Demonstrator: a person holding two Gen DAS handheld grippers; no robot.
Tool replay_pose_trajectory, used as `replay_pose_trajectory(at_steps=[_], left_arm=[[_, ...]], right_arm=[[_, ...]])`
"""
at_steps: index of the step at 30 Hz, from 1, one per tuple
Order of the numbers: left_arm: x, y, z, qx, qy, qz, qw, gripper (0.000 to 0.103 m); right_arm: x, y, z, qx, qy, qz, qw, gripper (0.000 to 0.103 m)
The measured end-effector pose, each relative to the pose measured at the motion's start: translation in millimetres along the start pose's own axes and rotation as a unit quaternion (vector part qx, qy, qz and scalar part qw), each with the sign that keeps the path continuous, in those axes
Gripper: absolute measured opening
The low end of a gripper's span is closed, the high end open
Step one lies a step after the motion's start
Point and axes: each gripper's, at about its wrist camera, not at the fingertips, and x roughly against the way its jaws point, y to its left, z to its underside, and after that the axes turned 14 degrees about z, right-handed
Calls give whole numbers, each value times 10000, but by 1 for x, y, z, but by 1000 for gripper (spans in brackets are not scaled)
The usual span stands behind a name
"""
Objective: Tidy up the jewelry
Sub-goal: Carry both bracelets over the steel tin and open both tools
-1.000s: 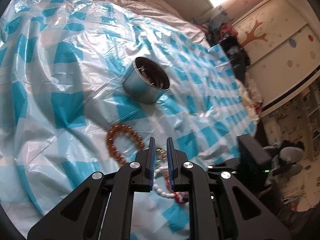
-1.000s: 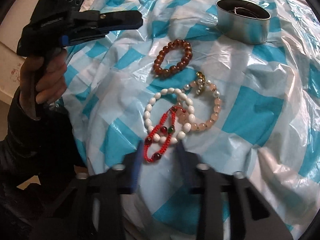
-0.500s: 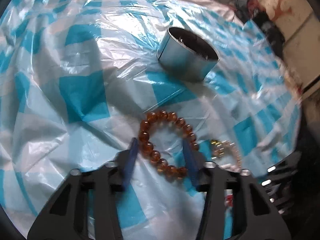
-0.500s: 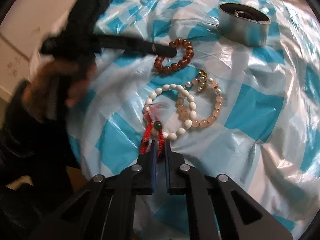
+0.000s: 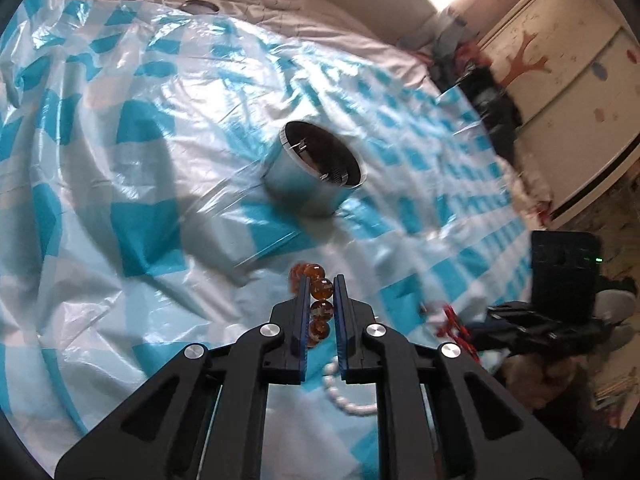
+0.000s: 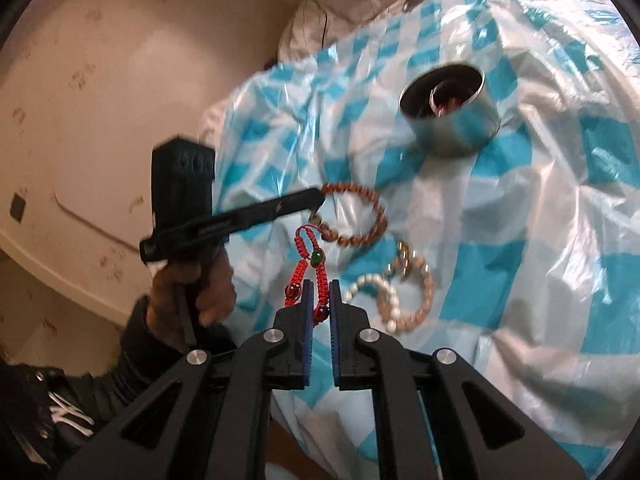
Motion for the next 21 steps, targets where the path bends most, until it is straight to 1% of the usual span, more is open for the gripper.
replay_pose_trajectory(at_steps=[4, 8, 10, 13, 14, 17, 21], left_arm=[[2, -16, -10, -63, -138, 140, 9998, 10], [4, -29, -22, -126, -297, 274, 9991, 10], [4, -33, -26, -132, -352, 345, 9987, 10], [0, -40, -36, -181, -406, 419, 9981, 10], [-3, -42, -40, -193, -433, 460, 9978, 10], [-9, -45, -54, -196, -494, 553, 9971, 10], [-19, -49, -75, -157, -671, 813, 9943, 10]], right_arm=[[15, -5, -18, -180, -328, -68, 9993, 8], [20, -18, -31, -399, -523, -163, 9977, 8], [19, -26, -36, -598, -569, -146, 9965, 8], [20, -33, -45, -658, -693, -61, 9954, 8], [17, -38, -49, -784, -679, 0, 9946, 8], [17, -43, -60, -831, -757, 77, 9936, 8], [15, -51, -74, -965, -876, 127, 9914, 8]])
